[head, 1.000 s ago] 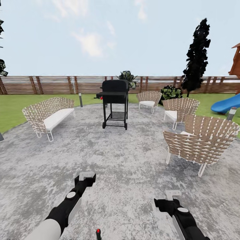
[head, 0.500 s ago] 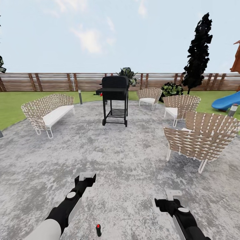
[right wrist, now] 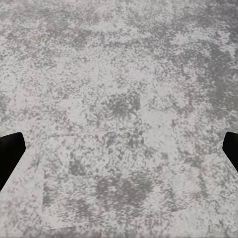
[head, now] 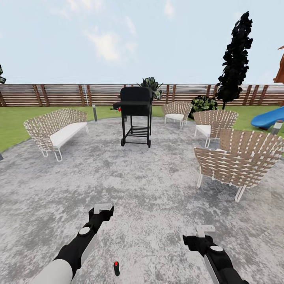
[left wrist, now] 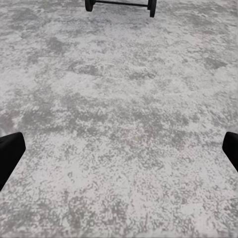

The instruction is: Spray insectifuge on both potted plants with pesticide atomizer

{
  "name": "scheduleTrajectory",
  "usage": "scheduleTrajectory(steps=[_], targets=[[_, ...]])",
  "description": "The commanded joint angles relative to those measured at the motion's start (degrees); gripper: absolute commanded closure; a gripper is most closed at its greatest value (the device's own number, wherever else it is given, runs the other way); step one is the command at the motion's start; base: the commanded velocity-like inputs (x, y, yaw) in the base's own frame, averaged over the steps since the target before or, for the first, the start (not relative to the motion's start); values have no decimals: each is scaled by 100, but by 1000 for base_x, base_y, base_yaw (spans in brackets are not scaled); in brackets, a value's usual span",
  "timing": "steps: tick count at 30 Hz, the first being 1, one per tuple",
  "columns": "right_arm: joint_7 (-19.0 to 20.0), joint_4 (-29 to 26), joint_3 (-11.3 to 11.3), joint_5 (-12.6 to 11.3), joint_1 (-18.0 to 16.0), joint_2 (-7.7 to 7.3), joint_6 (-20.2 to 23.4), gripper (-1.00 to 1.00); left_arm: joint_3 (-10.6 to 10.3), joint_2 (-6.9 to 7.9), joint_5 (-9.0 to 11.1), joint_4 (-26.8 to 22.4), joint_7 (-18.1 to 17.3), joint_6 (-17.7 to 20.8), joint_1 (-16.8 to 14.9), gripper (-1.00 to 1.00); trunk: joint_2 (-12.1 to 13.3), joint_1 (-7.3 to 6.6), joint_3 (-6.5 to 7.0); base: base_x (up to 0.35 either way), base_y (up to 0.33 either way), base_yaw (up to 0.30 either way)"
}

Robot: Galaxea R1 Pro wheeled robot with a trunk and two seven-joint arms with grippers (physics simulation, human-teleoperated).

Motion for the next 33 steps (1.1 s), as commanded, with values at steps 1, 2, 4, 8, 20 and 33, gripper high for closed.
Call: scheduleTrajectory(steps=[1, 2, 4, 8, 20, 33], targets=[[-2, -8, -1, 4, -1, -1, 31, -100, -28, 4, 54, 5, 11, -21, -5, -100, -44, 22, -24, 0, 0, 0], [-2, -8, -5, -11, -2, -1, 31, -100, -24, 3, 54, 5, 10, -21, -5, -100, -85, 44, -42, 0, 0, 0], [-2, -8, -6, -34, -2, -6, 31, -100, -23, 3, 54, 5, 10, -21, -5, -100, -165, 88, -78, 0, 0, 0], [-2, -8, -14, -40, -2, -11, 31, -100, -22, 3, 54, 5, 10, -21, -5, -100, -325, 176, -150, 0, 0, 0], [-2, -8, -15, -16, 1, -9, 31, -100, -22, 3, 54, 5, 14, -22, -5, -100, -606, 330, -276, 0, 0, 0], [-2, -8, -7, 1, 1, -9, 31, -100, -22, 3, 55, 4, 15, -21, -5, -100, -606, 330, -276, 95, -75, 0]])
